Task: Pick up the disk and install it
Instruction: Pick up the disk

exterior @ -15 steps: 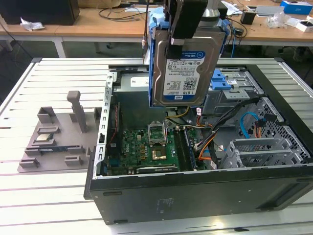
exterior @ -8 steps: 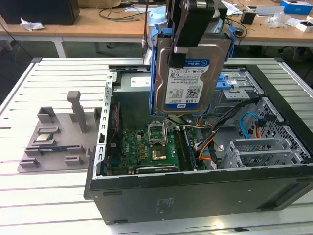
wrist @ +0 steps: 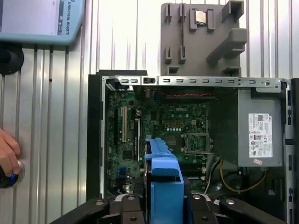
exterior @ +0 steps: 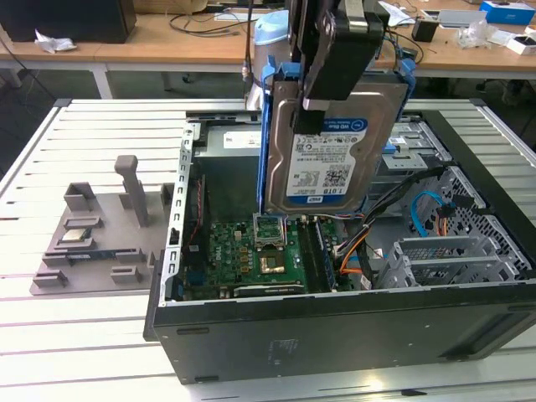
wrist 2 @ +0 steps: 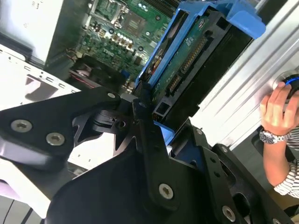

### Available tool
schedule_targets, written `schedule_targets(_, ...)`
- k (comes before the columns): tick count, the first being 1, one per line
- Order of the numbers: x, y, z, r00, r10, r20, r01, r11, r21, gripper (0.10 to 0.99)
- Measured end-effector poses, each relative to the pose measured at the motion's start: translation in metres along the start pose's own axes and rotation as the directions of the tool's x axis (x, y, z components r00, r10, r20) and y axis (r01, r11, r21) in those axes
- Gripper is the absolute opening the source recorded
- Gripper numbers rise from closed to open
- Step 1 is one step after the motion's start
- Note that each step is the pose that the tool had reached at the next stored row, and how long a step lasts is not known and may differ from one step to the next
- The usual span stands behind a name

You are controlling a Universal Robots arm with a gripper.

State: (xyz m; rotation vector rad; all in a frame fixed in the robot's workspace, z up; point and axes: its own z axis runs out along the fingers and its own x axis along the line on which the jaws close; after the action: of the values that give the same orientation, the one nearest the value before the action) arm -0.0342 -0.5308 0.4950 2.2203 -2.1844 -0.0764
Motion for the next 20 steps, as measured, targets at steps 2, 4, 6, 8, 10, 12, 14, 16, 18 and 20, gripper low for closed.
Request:
schedule_targets(2,0.0111,-0.0005,-0.0001,1.0000,0.000,-0.0001,0.000,1.0000,0.000,0.369)
schedule_targets(4,0.0218,-0.0017,-0.0002,1.0000,0.000,-0.0002,0.000,1.0000,0.000,0.369)
schedule_targets(6,0.0280,-0.0088,-0.0002,1.0000,0.000,-0.0001,0.000,1.0000,-0.001,0.369)
schedule_targets(8,0.0291,-0.0185,-0.0004,1.0000,0.000,0.0001,0.000,1.0000,-0.001,0.369)
schedule_targets(10,0.0298,-0.0358,-0.0010,1.0000,0.000,0.0000,0.000,1.0000,-0.002,0.369)
schedule_targets(12,0.0301,-0.0479,-0.0013,1.0000,0.000,0.0000,0.000,1.0000,-0.003,0.369)
schedule_targets(14,0.0301,-0.0541,-0.0015,1.0000,0.000,0.0000,0.000,1.0000,-0.004,0.369)
schedule_targets(16,0.0303,-0.0612,-0.0018,1.0000,0.000,0.0000,0.000,1.0000,-0.004,0.369)
schedule_targets(18,0.0304,-0.0699,-0.0020,1.0000,0.000,0.0000,0.000,1.0000,-0.004,0.369)
schedule_targets(20,0.0305,-0.0765,-0.0023,1.0000,0.000,0.0000,0.000,1.0000,-0.004,0.369)
